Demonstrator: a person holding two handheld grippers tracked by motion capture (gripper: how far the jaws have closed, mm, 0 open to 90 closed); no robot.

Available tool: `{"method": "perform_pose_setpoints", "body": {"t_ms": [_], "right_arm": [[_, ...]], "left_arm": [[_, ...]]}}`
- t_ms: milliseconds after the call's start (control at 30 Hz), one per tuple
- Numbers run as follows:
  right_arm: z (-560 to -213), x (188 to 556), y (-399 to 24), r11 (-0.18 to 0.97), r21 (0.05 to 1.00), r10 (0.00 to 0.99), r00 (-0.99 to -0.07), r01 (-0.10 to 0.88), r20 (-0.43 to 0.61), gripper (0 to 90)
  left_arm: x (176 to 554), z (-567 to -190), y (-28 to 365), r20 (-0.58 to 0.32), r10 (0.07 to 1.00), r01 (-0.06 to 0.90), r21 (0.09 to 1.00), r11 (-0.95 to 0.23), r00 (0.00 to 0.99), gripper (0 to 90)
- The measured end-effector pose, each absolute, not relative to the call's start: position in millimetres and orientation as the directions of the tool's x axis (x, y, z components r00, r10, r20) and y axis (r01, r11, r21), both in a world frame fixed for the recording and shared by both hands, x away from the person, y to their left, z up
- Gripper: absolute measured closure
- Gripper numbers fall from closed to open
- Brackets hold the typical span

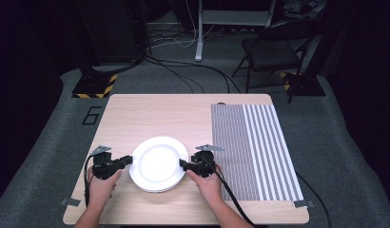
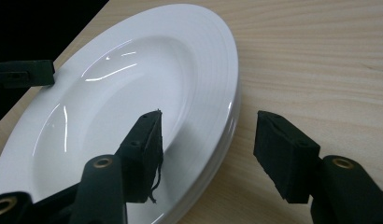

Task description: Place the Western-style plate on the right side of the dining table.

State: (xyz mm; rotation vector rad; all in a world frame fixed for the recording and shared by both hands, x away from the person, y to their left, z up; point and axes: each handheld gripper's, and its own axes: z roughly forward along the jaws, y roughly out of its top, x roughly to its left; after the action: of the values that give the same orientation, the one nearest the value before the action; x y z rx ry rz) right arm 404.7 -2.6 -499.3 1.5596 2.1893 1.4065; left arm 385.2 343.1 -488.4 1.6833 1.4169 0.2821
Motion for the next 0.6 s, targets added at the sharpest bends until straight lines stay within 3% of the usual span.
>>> {"method": "perform_pose_setpoints", "body": {"t_ms": [600], "right_arm": [[-496, 399, 20, 0.062, 0.727, 0.836, -0.433, 0.684, 0.336, 39.8]], "left_arm": [[385, -489, 343, -0.366, 0.877, 0.674, 0.736, 0.068, 0.310, 78.3]]}}
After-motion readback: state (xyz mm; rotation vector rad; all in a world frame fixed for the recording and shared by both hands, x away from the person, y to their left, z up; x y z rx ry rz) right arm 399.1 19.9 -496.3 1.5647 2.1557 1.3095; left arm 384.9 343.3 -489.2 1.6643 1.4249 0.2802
